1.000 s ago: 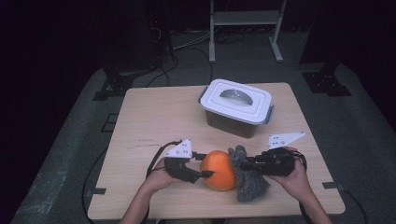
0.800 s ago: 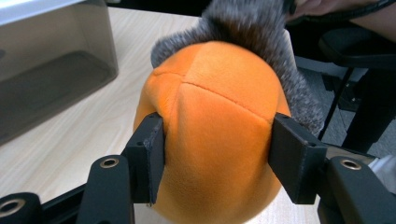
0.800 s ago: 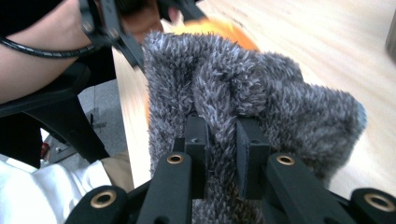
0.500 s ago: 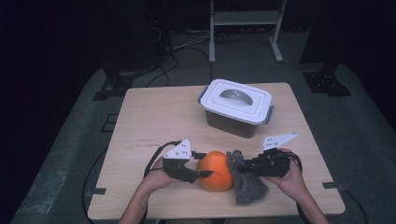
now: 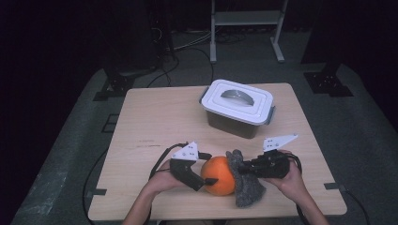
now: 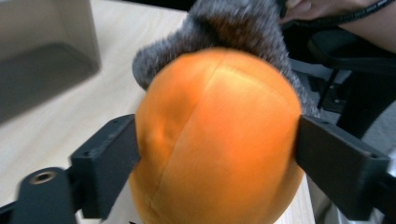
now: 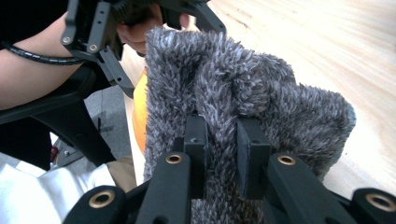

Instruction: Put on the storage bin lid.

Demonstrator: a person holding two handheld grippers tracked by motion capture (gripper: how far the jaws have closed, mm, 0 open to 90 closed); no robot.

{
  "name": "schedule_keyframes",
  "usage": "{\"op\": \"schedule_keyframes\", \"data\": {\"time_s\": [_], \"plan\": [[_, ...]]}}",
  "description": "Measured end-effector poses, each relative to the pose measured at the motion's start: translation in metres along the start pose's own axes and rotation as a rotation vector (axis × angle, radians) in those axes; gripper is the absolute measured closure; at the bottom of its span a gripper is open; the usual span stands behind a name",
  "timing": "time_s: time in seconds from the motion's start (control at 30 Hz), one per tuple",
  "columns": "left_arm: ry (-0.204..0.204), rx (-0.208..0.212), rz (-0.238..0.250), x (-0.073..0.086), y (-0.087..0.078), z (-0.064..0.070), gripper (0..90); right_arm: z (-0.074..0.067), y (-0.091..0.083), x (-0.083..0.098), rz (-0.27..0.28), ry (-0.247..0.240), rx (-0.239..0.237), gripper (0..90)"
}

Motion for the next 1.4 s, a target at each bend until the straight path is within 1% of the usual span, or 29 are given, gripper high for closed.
{"op": "schedule_keyframes", "data": {"time_s": [0.03,0.07,0.13,0.17,0.2,0.23,0.3,0.33,0.4,0.43,0.47,0.5,0.53,0.57,0.6,0.73,0.8,0.87,0.9,0.93,1.0,1.07,1.17,1.3,1.4], "plan": [[0.0,0.0,0.0,0.0,0.0,0.0,12.0,0.0,0.0,0.0,0.0,0.0,0.0,76.1],[-0.027,0.018,0.013,0.003,0.002,-0.001,12.0,0.001,0.001,0.003,-0.009,0.008,-0.007,76.1],[-0.045,0.03,0.023,0.006,0.002,-0.002,12.4,0.002,0.001,0.005,-0.013,0.016,-0.012,76.1],[-0.046,0.034,0.03,0.007,0.002,-0.003,14.7,0.002,0.0,0.007,-0.015,0.018,-0.011,76.1],[-0.044,0.039,0.04,0.007,0.001,-0.003,20.1,0.003,0.0,0.008,-0.02,0.021,-0.006,76.1],[-0.05,0.042,0.042,0.007,0.0,-0.003,22.4,0.005,-0.001,0.009,-0.023,0.021,-0.003,76.1],[-0.052,0.04,0.054,0.007,-0.001,-0.003,29.5,0.008,-0.001,0.013,-0.035,0.023,0.007,76.1],[-0.052,0.04,0.054,0.007,-0.001,-0.003,31.6,0.009,-0.002,0.014,-0.044,0.027,0.013,76.1],[-0.043,0.015,0.053,0.002,-0.006,-0.005,35.8,0.013,-0.005,0.016,-0.057,0.028,0.033,76.1],[-0.043,0.015,0.053,0.002,-0.006,-0.005,36.5,0.013,-0.005,0.016,-0.057,0.028,0.033,76.1],[-0.018,-0.011,0.052,-0.003,-0.011,-0.006,37.0,0.015,-0.009,0.015,-0.058,0.022,0.053,76.2],[0.002,-0.033,0.044,-0.005,-0.013,-0.007,37.6,0.015,-0.01,0.013,-0.052,0.017,0.056,76.2],[0.02,-0.054,0.025,-0.007,-0.014,-0.007,37.8,0.014,-0.011,0.01,-0.036,0.013,0.058,76.2],[0.034,-0.071,0.011,-0.008,-0.015,-0.007,37.8,0.012,-0.012,0.005,-0.02,0.009,0.053,76.2],[0.04,-0.08,0.007,-0.008,-0.014,-0.006,37.9,0.008,-0.013,0.0,-0.003,0.001,0.051,76.2],[0.079,-0.069,-0.01,-0.011,-0.002,0.004,37.9,-0.008,-0.01,-0.018,0.045,-0.053,0.038,76.2],[0.105,-0.065,-0.021,-0.013,0.003,0.009,38.2,-0.015,-0.006,-0.022,0.046,-0.077,0.033,76.1],[0.115,-0.064,-0.027,-0.012,0.006,0.011,38.5,-0.017,-0.003,-0.022,0.034,-0.091,0.038,76.1],[0.115,-0.064,-0.027,-0.012,0.006,0.011,38.5,-0.017,-0.003,-0.022,0.034,-0.091,0.038,76.1],[0.114,-0.068,-0.032,-0.011,0.005,0.01,38.6,-0.015,0.0,-0.017,0.021,-0.085,0.038,76.1],[0.108,-0.076,-0.02,-0.012,0.003,0.007,39.4,-0.012,0.0,-0.014,0.022,-0.071,0.033,76.1],[0.099,-0.085,-0.013,-0.014,0.0,0.005,39.6,-0.007,-0.002,-0.009,0.006,-0.062,0.048,76.1],[0.105,-0.095,-0.011,-0.017,-0.004,0.003,39.9,-0.001,-0.003,-0.004,-0.008,-0.045,0.061,76.0],[0.113,-0.1,-0.004,-0.022,-0.008,0.005,40.1,-0.006,-0.005,-0.013,0.026,-0.055,0.057,75.9],[0.132,-0.111,-0.03,-0.021,-0.005,0.007,40.1,-0.012,-0.004,-0.019,0.046,-0.068,0.049,75.9]]}}
Point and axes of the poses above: each handheld gripper's, and its own axes: y roughly forward along the jaws, x roughly out of its underside, z roughly to its right, the point moved 8 cm from there along y, roughly forward along the jaws, and after that the axes turned 13 degrees about z, right-handed, at the moved point
